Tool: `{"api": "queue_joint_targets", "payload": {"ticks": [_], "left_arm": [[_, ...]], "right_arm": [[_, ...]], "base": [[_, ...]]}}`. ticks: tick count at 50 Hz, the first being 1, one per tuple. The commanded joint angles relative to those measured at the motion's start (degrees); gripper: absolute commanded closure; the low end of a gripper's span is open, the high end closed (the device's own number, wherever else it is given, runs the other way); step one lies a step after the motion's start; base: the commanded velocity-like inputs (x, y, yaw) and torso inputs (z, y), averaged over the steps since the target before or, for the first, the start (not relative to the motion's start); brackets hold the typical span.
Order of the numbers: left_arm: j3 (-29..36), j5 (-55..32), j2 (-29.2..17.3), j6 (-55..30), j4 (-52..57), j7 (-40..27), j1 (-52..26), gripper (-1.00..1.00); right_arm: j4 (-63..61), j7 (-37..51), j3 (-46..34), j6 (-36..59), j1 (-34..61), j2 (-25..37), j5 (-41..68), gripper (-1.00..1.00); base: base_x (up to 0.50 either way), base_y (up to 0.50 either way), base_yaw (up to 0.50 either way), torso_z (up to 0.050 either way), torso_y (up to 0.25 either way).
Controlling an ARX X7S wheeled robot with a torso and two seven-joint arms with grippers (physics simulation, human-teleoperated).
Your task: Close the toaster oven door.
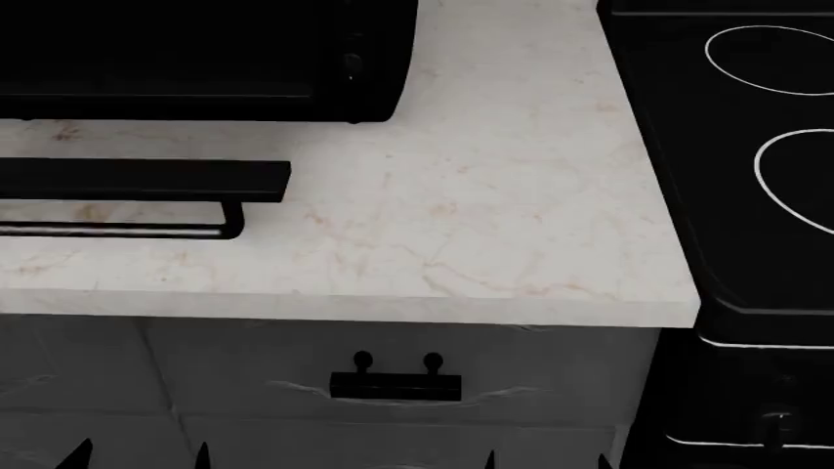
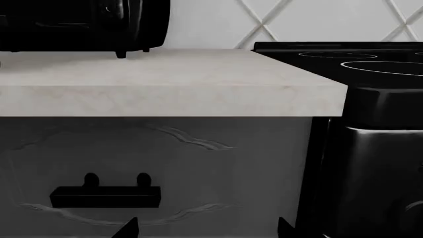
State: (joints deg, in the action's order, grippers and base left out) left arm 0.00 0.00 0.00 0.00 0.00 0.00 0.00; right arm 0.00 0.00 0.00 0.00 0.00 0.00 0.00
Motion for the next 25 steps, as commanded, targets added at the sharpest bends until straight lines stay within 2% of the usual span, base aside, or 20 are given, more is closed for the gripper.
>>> {"api": "queue_joint_targets", "payload": {"ticks": [1, 9, 25], "left_arm": [[0.9, -0.8, -0.8, 0.1, -0.2, -0.9, -0.1, -1.00], [2.0, -5.3, -2.5, -1.3, 1.0, -0.3, 0.2, -1.00], [4.3, -6.5, -4.3, 0.3, 2.3, -1.2, 0.5, -1.00]], "right_arm": [[0.8, 0.6, -0.6, -0.5, 0.3, 0.5, 0.5, -1.00], [-0.8, 2.4, -2.8, 0.3, -0.5, 2.2, 2.0, -1.00], [-3.0, 4.2, -5.1, 1.6, -0.7, 3.8, 3.6, -1.00]], "base": [[0.00, 0.00, 0.00, 0.000, 0.000], [0.00, 0.00, 0.00, 0.000, 0.000], [0.00, 0.00, 0.00, 0.049, 0.000]]}}
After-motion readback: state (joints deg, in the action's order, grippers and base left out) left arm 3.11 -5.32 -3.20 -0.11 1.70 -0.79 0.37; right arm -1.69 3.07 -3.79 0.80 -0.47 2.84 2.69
